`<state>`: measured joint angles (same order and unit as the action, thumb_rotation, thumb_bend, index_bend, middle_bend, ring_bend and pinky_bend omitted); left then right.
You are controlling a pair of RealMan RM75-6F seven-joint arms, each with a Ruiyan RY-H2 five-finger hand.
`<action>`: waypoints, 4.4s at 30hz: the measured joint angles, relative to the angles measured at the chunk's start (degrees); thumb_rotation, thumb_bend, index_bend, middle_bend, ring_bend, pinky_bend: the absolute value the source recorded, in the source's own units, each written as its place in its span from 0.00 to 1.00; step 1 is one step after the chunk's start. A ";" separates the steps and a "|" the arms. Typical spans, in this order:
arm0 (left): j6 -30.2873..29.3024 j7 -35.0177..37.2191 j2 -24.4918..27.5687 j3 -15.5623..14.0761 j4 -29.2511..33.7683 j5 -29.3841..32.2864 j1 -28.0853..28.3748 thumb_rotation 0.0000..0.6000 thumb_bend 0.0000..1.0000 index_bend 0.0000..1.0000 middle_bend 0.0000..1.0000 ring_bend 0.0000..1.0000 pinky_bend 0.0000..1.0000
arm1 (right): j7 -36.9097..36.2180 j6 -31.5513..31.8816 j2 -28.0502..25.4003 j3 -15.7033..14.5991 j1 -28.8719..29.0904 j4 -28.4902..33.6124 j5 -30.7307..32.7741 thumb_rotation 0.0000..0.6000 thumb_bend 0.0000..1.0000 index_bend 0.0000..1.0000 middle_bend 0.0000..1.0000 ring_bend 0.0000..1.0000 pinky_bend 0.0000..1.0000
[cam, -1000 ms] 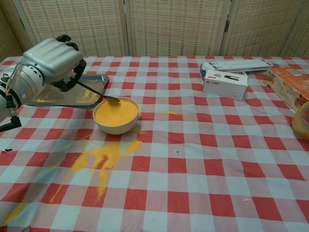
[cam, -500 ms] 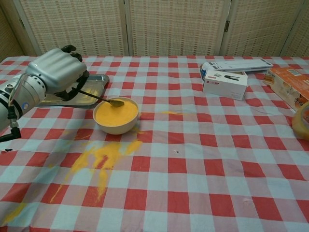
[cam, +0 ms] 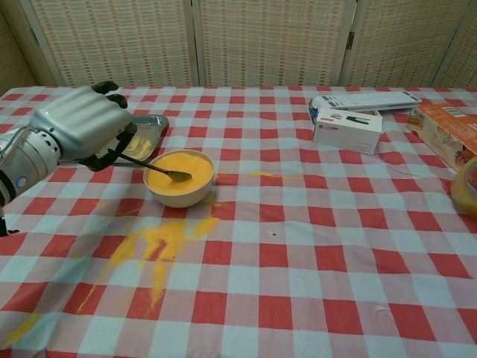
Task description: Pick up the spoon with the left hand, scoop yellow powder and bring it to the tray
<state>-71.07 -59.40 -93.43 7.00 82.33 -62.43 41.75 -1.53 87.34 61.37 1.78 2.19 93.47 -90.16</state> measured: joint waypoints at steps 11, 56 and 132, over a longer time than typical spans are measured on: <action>-2.41 -0.80 3.45 0.18 6.62 -1.69 -0.97 1.00 0.79 0.90 0.40 0.13 0.00 | 0.08 0.37 0.07 -0.22 -0.12 -0.03 -0.58 1.00 0.14 0.00 0.00 0.00 0.00; -3.82 -12.35 -1.39 5.21 3.72 8.05 2.95 1.00 0.79 0.90 0.42 0.15 0.00 | -2.63 -0.03 -1.09 -0.69 0.06 0.13 -1.13 1.00 0.14 0.00 0.00 0.00 0.00; 32.36 41.49 -6.61 6.38 -51.47 7.79 11.02 1.00 0.54 0.37 0.28 0.06 0.00 | 4.36 -1.27 1.75 1.56 0.50 0.17 3.91 1.00 0.14 0.00 0.00 0.00 0.00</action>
<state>-38.71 -17.91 -100.04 13.38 30.86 -54.64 52.77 2.83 86.07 63.12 3.35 2.69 93.63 -86.25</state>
